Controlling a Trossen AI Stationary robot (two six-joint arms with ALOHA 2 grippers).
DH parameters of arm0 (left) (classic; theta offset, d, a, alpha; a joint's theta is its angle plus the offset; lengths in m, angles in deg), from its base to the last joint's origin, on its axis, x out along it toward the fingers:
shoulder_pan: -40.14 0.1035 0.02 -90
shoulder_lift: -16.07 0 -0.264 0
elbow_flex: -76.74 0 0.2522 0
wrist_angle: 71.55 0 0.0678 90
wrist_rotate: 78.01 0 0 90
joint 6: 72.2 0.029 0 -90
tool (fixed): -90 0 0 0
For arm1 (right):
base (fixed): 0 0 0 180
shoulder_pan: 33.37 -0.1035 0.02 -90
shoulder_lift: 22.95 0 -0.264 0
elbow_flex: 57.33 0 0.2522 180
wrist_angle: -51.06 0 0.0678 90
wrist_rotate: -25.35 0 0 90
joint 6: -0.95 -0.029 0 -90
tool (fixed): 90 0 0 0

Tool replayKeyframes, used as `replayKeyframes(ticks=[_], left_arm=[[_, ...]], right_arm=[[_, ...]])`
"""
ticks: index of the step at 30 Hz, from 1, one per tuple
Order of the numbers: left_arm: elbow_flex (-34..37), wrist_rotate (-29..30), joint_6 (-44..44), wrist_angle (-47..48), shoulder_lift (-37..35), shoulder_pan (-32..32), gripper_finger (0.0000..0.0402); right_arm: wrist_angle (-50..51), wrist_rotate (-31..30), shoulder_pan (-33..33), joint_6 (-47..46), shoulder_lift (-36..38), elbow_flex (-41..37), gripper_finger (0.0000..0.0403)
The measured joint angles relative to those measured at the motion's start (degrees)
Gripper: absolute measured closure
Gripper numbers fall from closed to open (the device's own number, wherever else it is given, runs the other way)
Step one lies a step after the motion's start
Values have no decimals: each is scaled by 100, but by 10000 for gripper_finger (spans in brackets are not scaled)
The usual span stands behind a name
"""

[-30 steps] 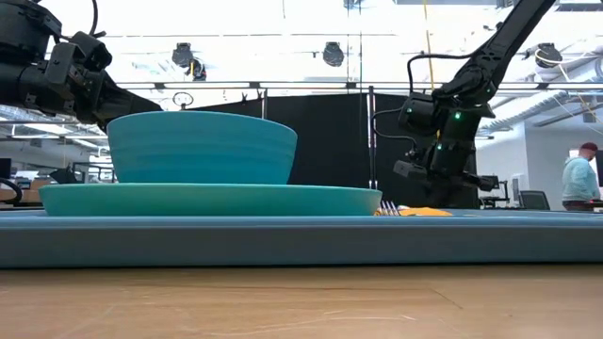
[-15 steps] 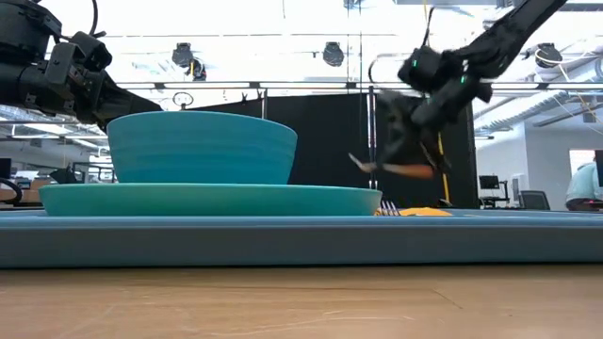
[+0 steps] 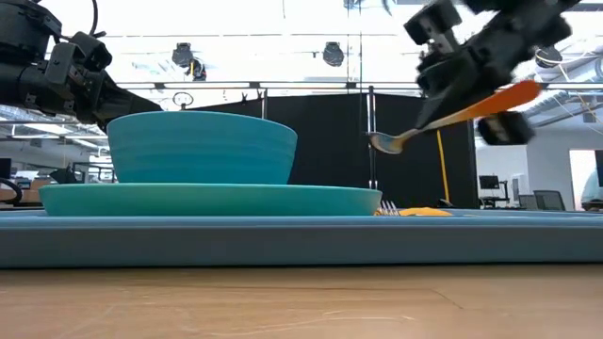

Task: Set up tray
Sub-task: Put the orange spoon on the yellow napkin to the right of the orange fork

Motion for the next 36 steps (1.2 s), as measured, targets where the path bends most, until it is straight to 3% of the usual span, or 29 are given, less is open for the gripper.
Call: replayKeyframes(ticks=[5, 9, 20, 36], left_arm=[[0, 1, -1, -2, -1, 0, 376], [0, 1, -2, 0, -1, 2, 376], [0, 1, 0, 0, 1, 0, 376], [0, 1, -2, -2, 1, 0, 376]], right_arm=[[149, -2195, -1177, -1396, -73, -128, 402], [332, -2910, -1572, -1805, -402, -154, 402], [63, -2566, -1735, -2380, -1226, -143, 403], [-157, -2776, -1746, -2572, -1736, -142, 403]])
